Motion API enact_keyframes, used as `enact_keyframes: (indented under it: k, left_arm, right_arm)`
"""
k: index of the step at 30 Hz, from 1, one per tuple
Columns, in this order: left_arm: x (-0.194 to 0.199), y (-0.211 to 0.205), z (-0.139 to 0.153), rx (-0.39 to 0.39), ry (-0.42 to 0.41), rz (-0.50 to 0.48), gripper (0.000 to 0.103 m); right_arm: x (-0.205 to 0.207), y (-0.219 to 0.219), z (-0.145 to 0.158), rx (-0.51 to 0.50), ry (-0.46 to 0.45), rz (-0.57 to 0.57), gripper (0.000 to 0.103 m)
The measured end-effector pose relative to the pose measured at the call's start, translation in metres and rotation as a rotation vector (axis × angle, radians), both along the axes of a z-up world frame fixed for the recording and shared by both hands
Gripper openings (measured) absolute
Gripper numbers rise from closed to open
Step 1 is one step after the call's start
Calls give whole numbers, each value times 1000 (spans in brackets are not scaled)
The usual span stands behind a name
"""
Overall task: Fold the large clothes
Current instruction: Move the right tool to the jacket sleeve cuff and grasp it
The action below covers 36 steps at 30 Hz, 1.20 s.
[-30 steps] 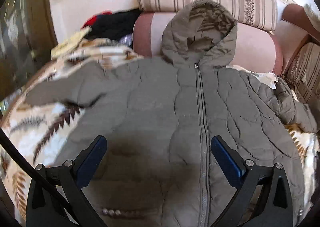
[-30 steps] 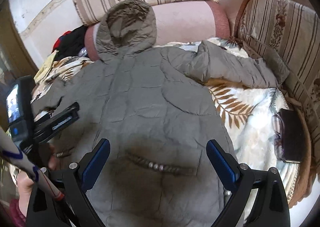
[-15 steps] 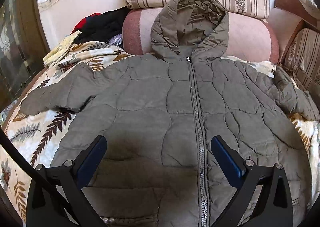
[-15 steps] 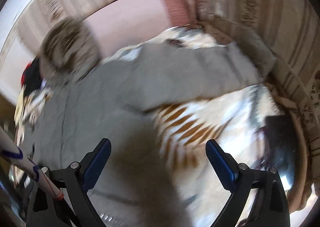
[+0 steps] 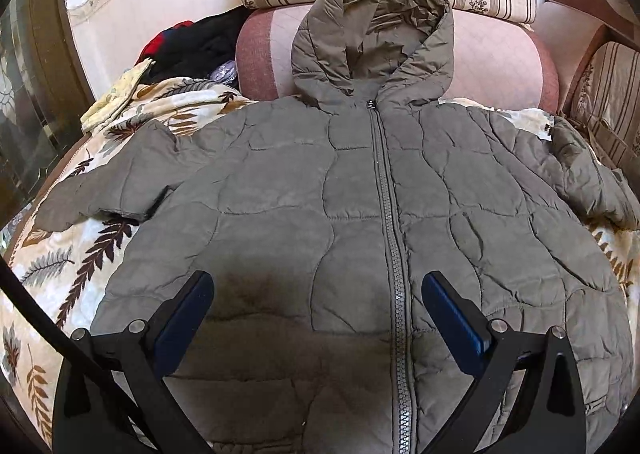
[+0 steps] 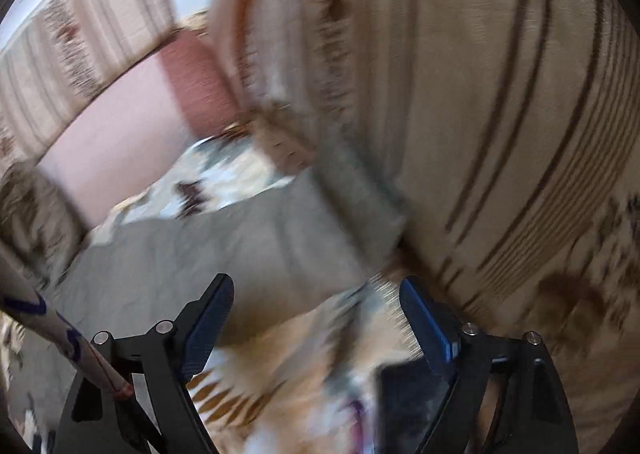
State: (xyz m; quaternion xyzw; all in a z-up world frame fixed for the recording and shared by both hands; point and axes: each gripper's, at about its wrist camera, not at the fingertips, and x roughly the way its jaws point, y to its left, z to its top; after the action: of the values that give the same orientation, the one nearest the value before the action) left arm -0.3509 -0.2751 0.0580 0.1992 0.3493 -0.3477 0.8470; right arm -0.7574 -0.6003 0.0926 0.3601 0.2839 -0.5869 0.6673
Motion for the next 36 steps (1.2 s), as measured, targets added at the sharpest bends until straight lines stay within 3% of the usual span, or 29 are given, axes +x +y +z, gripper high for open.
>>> enact_keyframes:
  k: [2, 13, 16, 19, 21, 22, 27, 36]
  left_arm:
    - [-1, -2, -2, 7, -7, -3, 103]
    - [3, -6, -9, 21, -2, -1, 103]
    - [7, -8, -15, 39, 11, 9, 103]
    - [8, -10, -17, 43, 17, 13, 103]
    - [7, -10, -17, 45, 10, 11, 103]
    - [8, -10, -18, 47, 10, 11, 103]
    - [9, -10, -18, 44, 14, 19, 103]
    - [11, -1, -7, 10, 6, 33, 103]
  right_arm:
    - [-11, -14, -4, 21, -17, -3, 80]
    - [-23, -45, -35, 31, -57, -70, 80]
    - [-14, -52, -43, 38, -18, -70, 79]
    - [-9, -58, -51, 47, 21, -82, 60]
    - [-9, -62, -56, 55, 50, -96, 30]
    - [-10, -63, -57, 56, 77, -110, 23]
    - [-19, -50, -38, -16, 36, -94, 14]
    - [8, -18, 30, -136, 6, -19, 12]
